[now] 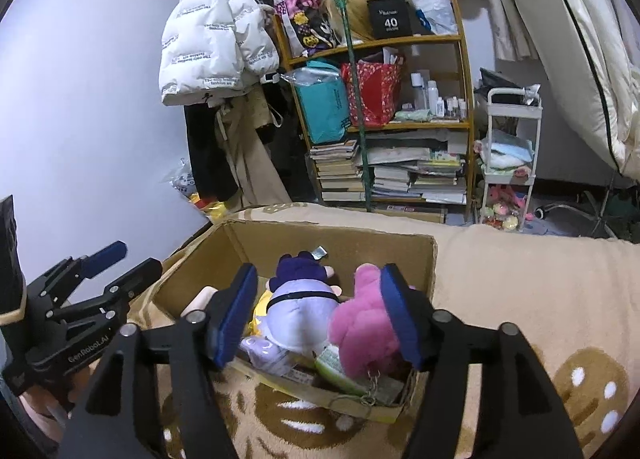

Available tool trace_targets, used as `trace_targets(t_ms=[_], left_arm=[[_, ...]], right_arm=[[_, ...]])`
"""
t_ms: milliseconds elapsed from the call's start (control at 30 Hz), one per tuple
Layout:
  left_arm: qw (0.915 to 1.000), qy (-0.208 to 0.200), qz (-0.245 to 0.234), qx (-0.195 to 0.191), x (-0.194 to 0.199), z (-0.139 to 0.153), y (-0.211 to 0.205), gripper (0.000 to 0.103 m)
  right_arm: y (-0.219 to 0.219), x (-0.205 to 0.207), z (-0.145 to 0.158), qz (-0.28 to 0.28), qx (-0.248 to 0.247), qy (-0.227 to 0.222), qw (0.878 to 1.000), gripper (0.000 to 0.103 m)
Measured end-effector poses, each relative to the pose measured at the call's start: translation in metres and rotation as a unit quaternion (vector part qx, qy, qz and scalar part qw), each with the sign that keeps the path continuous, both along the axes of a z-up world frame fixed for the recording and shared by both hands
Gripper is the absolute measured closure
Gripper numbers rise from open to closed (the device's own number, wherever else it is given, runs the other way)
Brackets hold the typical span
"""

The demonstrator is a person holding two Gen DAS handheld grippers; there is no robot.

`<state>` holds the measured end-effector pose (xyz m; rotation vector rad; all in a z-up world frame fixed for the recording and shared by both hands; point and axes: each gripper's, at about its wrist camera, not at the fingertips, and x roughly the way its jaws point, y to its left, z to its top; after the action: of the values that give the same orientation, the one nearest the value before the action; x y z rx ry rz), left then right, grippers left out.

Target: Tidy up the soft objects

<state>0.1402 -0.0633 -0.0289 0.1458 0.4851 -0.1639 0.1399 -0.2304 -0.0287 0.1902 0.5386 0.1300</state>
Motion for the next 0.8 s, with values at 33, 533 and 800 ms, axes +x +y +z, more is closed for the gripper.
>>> trace_targets(t_ms=[33, 533, 800], left_arm=[[1.0000, -0.001, 0.000, 0.002, -0.004, 0.003, 0.001, 0.035], [0.9994, -0.033, 0.013, 0.004, -0.082, 0.046, 0.020, 0.002], [0.9987, -0.040, 0.029, 0.015, -0.116, 0.052, 0.030, 0.002]], right_arm=[[0.001, -0.004, 0.002, 0.001, -0.001, -0.002, 1.000, 0.031], [0.013, -0.073, 0.040, -0.029, -0.022, -0.040, 0.999, 0.000], [0.012, -0.103, 0.052, -0.045, -0.022, -0.049, 0.998, 0.000]])
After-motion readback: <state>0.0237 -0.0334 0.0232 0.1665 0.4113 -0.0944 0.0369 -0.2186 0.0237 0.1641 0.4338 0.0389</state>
